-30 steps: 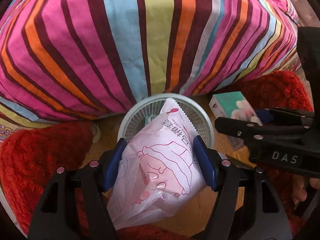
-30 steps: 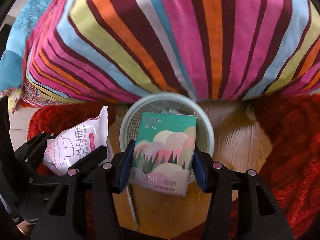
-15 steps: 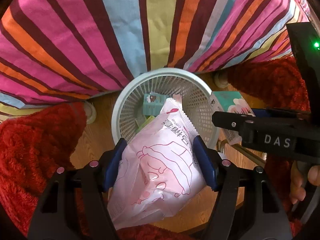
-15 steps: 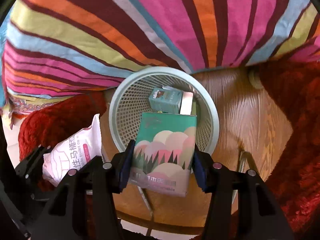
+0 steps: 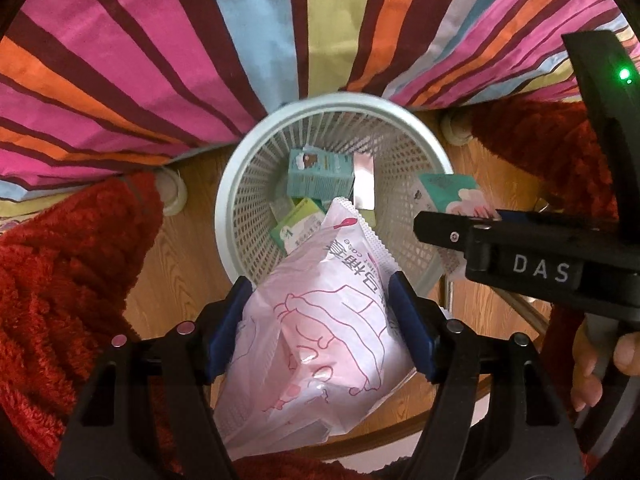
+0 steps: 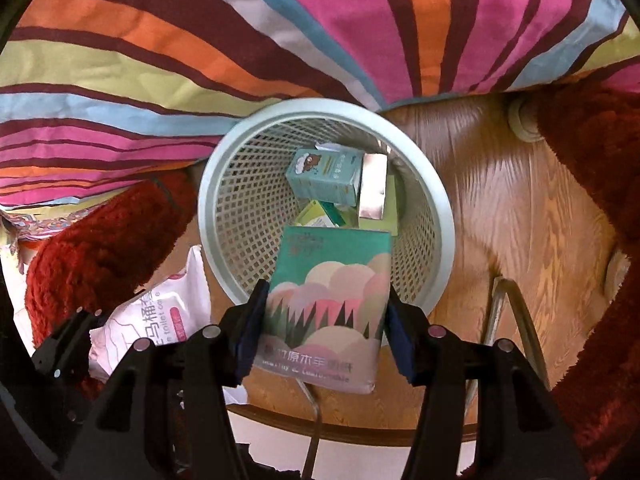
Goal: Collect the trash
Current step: 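Open both tools to drop the wipe packet and tissue pack into the wastebasket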
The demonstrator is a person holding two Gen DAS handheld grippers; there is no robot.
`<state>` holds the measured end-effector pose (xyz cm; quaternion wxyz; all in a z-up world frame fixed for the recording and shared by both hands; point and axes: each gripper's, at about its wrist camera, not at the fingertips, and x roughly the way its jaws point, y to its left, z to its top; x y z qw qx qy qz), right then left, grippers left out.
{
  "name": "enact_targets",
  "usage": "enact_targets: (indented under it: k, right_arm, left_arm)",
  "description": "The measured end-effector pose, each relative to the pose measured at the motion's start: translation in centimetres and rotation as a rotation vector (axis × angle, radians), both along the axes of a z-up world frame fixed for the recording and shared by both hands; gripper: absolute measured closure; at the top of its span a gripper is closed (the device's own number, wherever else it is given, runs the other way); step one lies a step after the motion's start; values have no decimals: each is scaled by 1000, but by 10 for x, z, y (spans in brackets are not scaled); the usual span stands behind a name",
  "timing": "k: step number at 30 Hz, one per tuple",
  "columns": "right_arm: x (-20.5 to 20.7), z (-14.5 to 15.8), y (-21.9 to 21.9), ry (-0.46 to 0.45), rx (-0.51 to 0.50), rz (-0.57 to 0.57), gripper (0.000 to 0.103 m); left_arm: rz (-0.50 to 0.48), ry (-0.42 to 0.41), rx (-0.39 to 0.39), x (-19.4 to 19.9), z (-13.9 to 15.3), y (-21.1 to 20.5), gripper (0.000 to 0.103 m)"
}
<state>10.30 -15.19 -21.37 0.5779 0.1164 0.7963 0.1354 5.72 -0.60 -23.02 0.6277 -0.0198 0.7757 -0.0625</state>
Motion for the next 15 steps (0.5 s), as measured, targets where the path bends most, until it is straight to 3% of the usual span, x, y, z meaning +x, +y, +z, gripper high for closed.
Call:
enact_targets:
  k: [2, 3, 5, 7, 15]
  right_arm:
    - [0, -2, -1, 10, -2, 0, 46]
    - [0, -3, -1, 14, -3, -1, 39]
    - [0, -4, -1, 17, -2, -4, 27]
    - [1, -5, -1, 20, 0, -6, 17]
    - [3, -4, -10, 11, -14, -46, 15]
  left_arm:
    - [2, 16, 3, 0, -3, 0, 33]
    - [2, 25, 4, 0, -5, 0, 33]
    - [0, 39, 9, 0, -8, 0, 17]
    - [-8, 50, 22, 0, -10, -1, 15]
    - [-2, 32, 31, 1, -8, 0, 11]
